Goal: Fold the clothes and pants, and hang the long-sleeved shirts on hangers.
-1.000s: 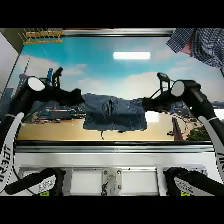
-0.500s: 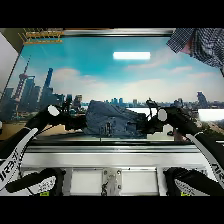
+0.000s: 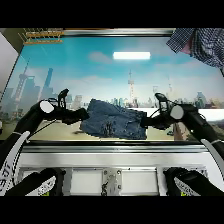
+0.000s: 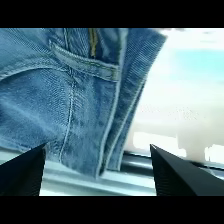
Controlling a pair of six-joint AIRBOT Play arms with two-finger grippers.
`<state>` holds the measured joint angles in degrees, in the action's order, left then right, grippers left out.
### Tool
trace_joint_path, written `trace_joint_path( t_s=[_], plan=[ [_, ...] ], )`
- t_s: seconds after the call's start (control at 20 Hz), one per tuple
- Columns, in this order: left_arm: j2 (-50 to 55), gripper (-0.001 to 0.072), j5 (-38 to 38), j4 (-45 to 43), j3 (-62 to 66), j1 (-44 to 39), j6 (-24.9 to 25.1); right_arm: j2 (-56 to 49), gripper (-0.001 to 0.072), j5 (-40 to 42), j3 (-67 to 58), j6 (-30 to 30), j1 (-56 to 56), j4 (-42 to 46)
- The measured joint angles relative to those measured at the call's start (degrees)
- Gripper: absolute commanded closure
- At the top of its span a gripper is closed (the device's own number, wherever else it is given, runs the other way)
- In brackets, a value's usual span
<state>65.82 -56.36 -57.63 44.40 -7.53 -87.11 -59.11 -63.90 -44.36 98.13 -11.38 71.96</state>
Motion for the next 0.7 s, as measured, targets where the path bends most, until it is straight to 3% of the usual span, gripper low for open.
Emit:
trace_joint_path(
  t_s=[0.05, 0.15, 0.2, 0.45, 0.7],
  plan=[
    [-1.9, 0.0138, -1.2, 0.0, 0.4, -0.2, 0.0, 2.0, 0.0022, -1.6, 0.2, -1.4, 2.9, -0.2],
    [-5.3, 0.0535, -1.7, 0.1, 0.9, -0.8, -0.5, 5.2, 0.0019, -3.1, 2.4, -4.7, 9.9, -2.1],
    [-6.8, 0.0675, -2.0, 0.2, 1.1, -1.4, -0.7, 5.9, 0.0018, -3.5, 4.3, -6.6, 13.1, -4.1],
    [-10.5, 0.0676, 0.2, 0.2, 1.4, -6.2, -1.3, 4.5, 0.0019, 3.8, 17.1, -17.6, 24.2, -19.7],
    [-9.4, 0.0676, 2.3, 0.4, 1.5, -10.6, -1.4, -3.4, 0.0023, 10.0, 22.2, -30.5, 23.6, -36.5]
  ],
)
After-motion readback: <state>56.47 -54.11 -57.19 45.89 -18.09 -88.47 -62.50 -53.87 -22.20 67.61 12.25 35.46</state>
